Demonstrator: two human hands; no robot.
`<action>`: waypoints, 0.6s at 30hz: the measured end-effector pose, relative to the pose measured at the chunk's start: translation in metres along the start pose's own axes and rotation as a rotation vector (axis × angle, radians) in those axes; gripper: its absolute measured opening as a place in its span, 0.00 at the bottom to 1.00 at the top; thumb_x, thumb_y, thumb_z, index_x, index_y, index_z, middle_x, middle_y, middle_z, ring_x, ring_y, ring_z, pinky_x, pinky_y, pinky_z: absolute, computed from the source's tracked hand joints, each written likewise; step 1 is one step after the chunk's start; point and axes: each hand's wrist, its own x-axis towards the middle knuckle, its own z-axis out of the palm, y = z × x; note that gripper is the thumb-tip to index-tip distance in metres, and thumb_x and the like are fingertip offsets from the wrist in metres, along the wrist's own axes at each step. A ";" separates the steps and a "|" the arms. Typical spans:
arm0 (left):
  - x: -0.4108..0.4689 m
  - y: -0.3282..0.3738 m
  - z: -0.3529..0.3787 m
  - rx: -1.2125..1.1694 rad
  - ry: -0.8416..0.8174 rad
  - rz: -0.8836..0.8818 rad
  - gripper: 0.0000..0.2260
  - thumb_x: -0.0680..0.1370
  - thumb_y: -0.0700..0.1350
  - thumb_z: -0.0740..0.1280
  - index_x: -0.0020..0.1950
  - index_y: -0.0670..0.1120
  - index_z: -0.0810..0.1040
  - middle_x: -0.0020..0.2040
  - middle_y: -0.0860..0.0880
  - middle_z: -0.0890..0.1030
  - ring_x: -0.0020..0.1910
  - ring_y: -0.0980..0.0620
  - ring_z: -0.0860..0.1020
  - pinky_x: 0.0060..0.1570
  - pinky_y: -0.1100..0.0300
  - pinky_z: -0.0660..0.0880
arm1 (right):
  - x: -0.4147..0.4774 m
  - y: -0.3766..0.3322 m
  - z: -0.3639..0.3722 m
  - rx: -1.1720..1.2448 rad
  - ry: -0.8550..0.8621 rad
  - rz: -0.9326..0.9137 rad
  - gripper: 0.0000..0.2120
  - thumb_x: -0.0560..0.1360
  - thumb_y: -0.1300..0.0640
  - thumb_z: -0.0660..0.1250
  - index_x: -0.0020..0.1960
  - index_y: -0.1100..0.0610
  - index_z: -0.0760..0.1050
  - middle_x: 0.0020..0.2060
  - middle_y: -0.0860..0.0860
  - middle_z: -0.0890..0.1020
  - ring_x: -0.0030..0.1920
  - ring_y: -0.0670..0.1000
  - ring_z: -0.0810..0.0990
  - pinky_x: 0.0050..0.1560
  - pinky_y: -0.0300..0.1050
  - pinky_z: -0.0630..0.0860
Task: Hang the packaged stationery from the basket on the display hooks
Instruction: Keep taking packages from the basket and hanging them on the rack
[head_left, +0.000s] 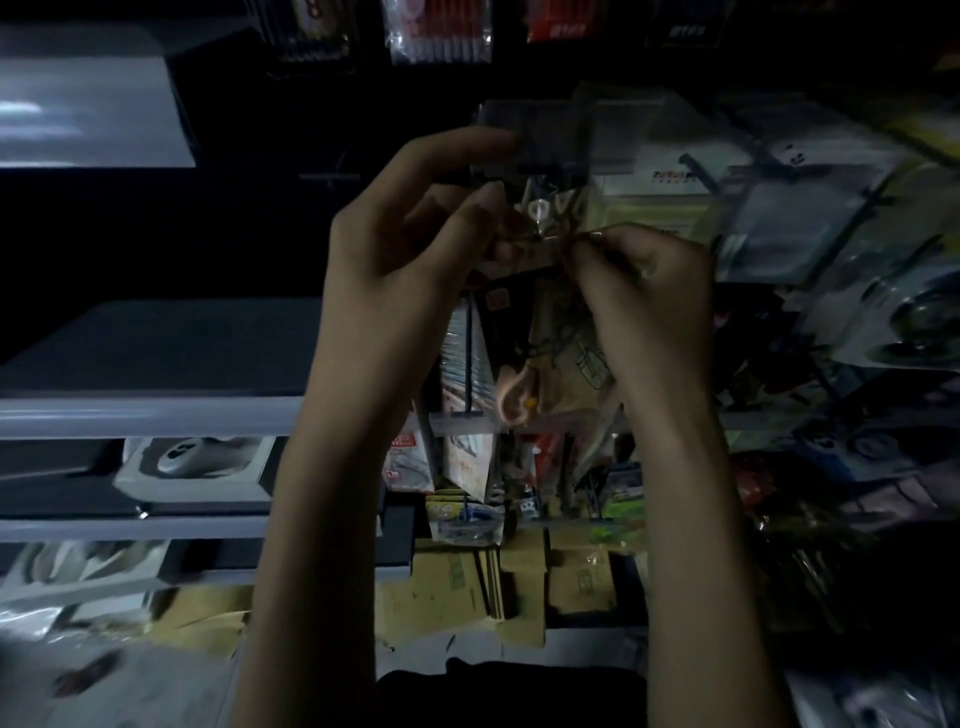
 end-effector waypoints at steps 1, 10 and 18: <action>0.000 0.000 0.000 0.001 -0.002 -0.003 0.12 0.86 0.37 0.64 0.68 0.42 0.79 0.49 0.38 0.84 0.48 0.46 0.84 0.58 0.40 0.82 | 0.000 -0.001 -0.002 -0.005 -0.010 -0.005 0.10 0.77 0.57 0.69 0.38 0.51 0.83 0.29 0.43 0.81 0.33 0.40 0.76 0.34 0.38 0.69; -0.002 0.000 -0.008 -0.005 -0.001 -0.011 0.11 0.86 0.38 0.64 0.66 0.45 0.79 0.50 0.37 0.84 0.50 0.41 0.85 0.55 0.48 0.83 | 0.001 -0.009 -0.015 -0.042 -0.086 -0.043 0.11 0.79 0.56 0.70 0.39 0.57 0.84 0.31 0.53 0.82 0.32 0.50 0.78 0.35 0.38 0.69; -0.003 -0.001 -0.009 -0.006 -0.019 -0.005 0.12 0.86 0.38 0.64 0.69 0.44 0.78 0.49 0.43 0.85 0.49 0.50 0.85 0.57 0.52 0.83 | 0.006 -0.006 -0.006 -0.036 0.032 -0.065 0.09 0.81 0.53 0.70 0.45 0.55 0.86 0.37 0.48 0.86 0.42 0.48 0.85 0.41 0.44 0.78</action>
